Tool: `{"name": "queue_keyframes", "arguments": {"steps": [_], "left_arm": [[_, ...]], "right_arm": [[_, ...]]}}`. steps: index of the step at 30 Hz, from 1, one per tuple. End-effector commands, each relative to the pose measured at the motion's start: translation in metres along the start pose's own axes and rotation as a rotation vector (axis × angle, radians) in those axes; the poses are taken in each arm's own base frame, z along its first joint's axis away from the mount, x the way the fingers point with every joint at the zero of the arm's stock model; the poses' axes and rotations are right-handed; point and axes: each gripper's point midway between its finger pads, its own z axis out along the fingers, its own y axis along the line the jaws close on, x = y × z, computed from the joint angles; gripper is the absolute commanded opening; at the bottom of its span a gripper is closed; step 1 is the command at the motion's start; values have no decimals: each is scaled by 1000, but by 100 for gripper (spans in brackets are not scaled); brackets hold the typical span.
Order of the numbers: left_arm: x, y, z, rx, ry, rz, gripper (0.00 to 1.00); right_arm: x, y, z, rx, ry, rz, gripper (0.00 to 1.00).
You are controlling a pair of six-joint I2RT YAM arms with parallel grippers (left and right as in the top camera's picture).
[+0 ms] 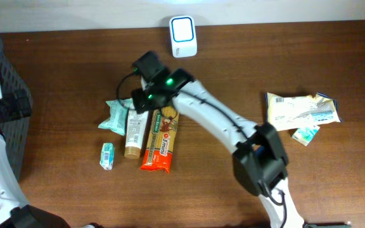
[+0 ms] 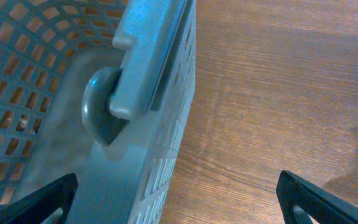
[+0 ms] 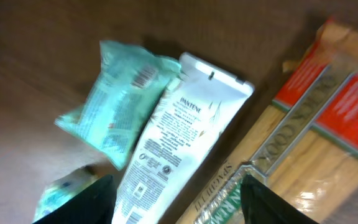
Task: Scan the item barcode
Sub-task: 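Move the right gripper to the red-and-yellow spaghetti pack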
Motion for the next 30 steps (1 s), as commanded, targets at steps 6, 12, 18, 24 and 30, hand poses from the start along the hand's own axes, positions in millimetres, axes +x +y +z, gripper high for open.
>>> {"name": "queue_keyframes", "arguments": {"steps": [6,12,18,24,30], "left_arm": [[-1,0,1,9,-2,-5,99],[-1,0,1,9,-2,-5,99],[-1,0,1,9,-2,-5,99],[-1,0,1,9,-2,-5,99],[-1,0,1,9,-2,-5,99]], "right_arm": [[25,-28,36,463,-117,-18,50],[44,-40,62,523,-67,-45,50],[76,-52,80,537,66,-55,47],[96,-78,72,587,188,-33,52],[123,-83,95,550,302,-18,4]]}}
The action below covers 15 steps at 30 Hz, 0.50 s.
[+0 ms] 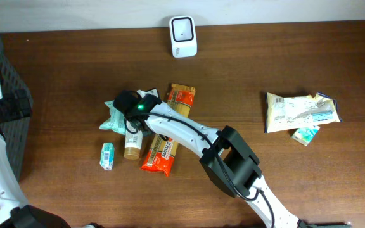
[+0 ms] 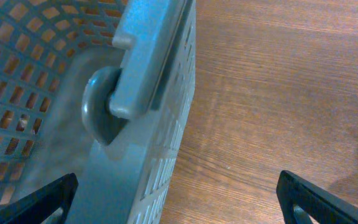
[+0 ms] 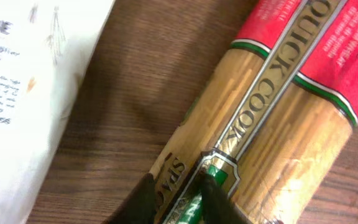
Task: Scan the item barcode
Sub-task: 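Move the right gripper to the red-and-yellow spaghetti pack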
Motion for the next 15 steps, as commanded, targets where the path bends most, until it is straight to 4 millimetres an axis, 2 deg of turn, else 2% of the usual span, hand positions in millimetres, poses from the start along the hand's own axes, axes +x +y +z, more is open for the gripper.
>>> {"name": "queue_keyframes", "arguments": {"steps": [1,3,6,7,9,10,11,13,14,15], "left_arm": [[-1,0,1,9,-2,-5,99],[-1,0,1,9,-2,-5,99],[-1,0,1,9,-2,-5,99],[-1,0,1,9,-2,-5,99],[-1,0,1,9,-2,-5,99],[-1,0,1,9,-2,-5,99],[-1,0,1,9,-2,-5,99],[-1,0,1,9,-2,-5,99],[-1,0,1,9,-2,-5,99],[-1,0,1,9,-2,-5,99]], "right_arm": [[50,10,53,-27,209,-33,4],[38,5,40,-28,207,-20,4],[16,-5,7,-35,201,-11,4],[6,-8,-7,-45,186,-24,4],[-21,-27,-52,-62,141,-32,4],[-26,-40,-67,-54,138,-17,32],[-23,-50,-69,-39,161,-1,46],[-11,-69,-63,-2,244,59,67],[-4,-70,-57,-24,292,69,73],[2,-67,-49,-63,335,86,75]]}}
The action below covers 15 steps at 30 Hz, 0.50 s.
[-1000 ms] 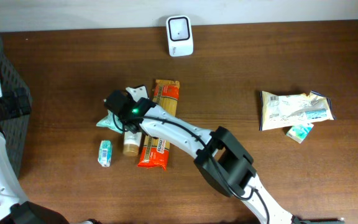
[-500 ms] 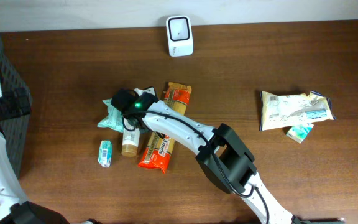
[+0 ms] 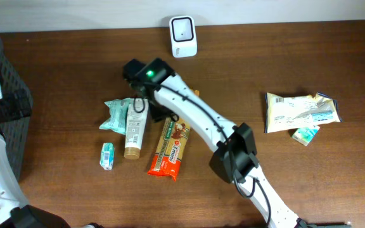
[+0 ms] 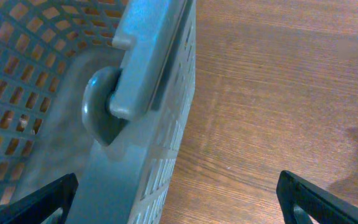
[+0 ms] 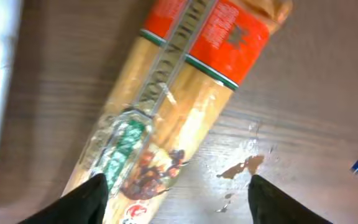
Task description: Scan the item barcode
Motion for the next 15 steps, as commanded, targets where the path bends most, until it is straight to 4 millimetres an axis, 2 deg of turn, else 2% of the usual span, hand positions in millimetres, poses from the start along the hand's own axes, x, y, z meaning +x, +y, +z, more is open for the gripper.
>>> {"name": "queue_keyframes", "arguments": {"steps": [1,2,3,5,6,9,11,15], "left_arm": [[-1,0,1,9,-2,-5,99],[-1,0,1,9,-2,-5,99],[-1,0,1,9,-2,-5,99],[-1,0,1,9,-2,-5,99],[-1,0,1,8,-2,-5,99],[-1,0,1,9,-2,-4,99],[-1,0,1,9,-2,-4,99],[-1,0,1,9,-2,-4,99]], "right_arm": [[8,5,23,-101,114,54,79],[9,14,33,-159,146,68,88],[11,22,40,-203,170,74,93],[12,29,50,-226,187,140,93],[9,33,56,-226,185,230,92],[-6,48,65,-250,117,318,88],[-10,40,68,-160,54,348,87],[-3,22,66,42,-45,361,87]]}}
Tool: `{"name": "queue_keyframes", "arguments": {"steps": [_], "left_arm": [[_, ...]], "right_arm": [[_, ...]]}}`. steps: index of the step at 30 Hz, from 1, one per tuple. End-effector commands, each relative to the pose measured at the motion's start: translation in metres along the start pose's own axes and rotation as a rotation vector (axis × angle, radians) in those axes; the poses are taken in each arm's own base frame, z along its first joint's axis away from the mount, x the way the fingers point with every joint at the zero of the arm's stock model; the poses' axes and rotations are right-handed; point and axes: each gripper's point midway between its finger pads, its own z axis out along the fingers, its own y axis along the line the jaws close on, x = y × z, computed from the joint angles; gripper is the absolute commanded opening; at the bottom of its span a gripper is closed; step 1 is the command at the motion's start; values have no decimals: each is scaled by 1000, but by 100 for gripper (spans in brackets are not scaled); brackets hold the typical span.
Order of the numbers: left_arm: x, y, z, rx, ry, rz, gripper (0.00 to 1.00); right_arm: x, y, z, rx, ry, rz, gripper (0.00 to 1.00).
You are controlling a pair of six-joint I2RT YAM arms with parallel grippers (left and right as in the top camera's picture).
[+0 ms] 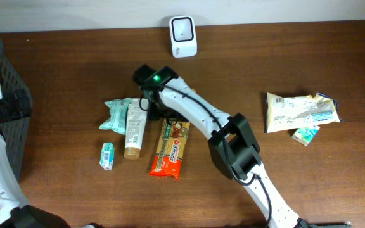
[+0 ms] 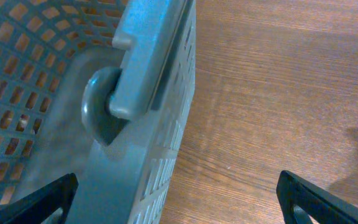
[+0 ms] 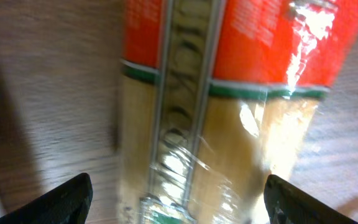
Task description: Scan the item barcode
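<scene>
The spaghetti pack, red at both ends, lies in the middle of the table; the right wrist view shows it close up. My right gripper hangs open over its far end, one finger on each side of the pack, touching nothing. The white scanner stands at the table's far edge. My left gripper is open and empty over the basket's rim, far to the left.
A white tube, a teal wipes pack and a small teal box lie left of the spaghetti. Snack bags lie at the right. The dark basket stands at the left edge.
My right gripper has come closer to the spaghetti pack, whose red end now fills the wrist view between the open fingers. The pack and the left arm have not moved.
My right gripper was open above the tube and wipes, with the spaghetti beside the tube. Then it was low on the pack with its fingers close together. Then it stood open higher up, the pack shifted right, away from the tube. Now it is open low over the pack's far end.
</scene>
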Motion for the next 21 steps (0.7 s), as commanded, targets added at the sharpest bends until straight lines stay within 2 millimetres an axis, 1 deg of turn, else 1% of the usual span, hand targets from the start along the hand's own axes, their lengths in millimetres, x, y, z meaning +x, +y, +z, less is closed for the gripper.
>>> {"name": "queue_keyframes", "arguments": {"steps": [1,2,3,4,6,8,10,11,13,14,16,18,20,21], "left_arm": [[-1,0,1,9,-2,-5,99],[-1,0,1,9,-2,-5,99],[-1,0,1,9,-2,-5,99],[-1,0,1,9,-2,-4,99],[-1,0,1,9,-2,-5,99],[-1,0,1,9,-2,-5,99],[-1,0,1,9,-2,-5,99],[-1,0,1,9,-2,-4,99],[-1,0,1,9,-2,-4,99],[-1,0,1,9,-2,-4,99],[-1,0,1,9,-2,-5,99],[-1,0,1,9,-2,-5,99],[-1,0,1,9,-2,-4,99],[-1,0,1,9,-2,-4,99]], "right_arm": [[2,-8,1,129,-110,9,87],[6,-7,8,142,-99,0,87],[12,-12,19,179,-71,-12,87],[17,-19,26,214,-45,-20,86],[23,-29,31,259,-9,-28,79],[24,-38,30,296,-1,-32,75],[25,-44,29,315,13,-37,59],[25,-44,29,314,22,-91,49],[25,-44,28,312,39,-204,48],[25,-44,28,311,52,-281,43],[26,-43,28,300,68,-338,42],[25,-40,23,282,67,-375,40],[23,-31,8,218,66,-410,29],[20,-24,-7,157,64,-440,25]]}}
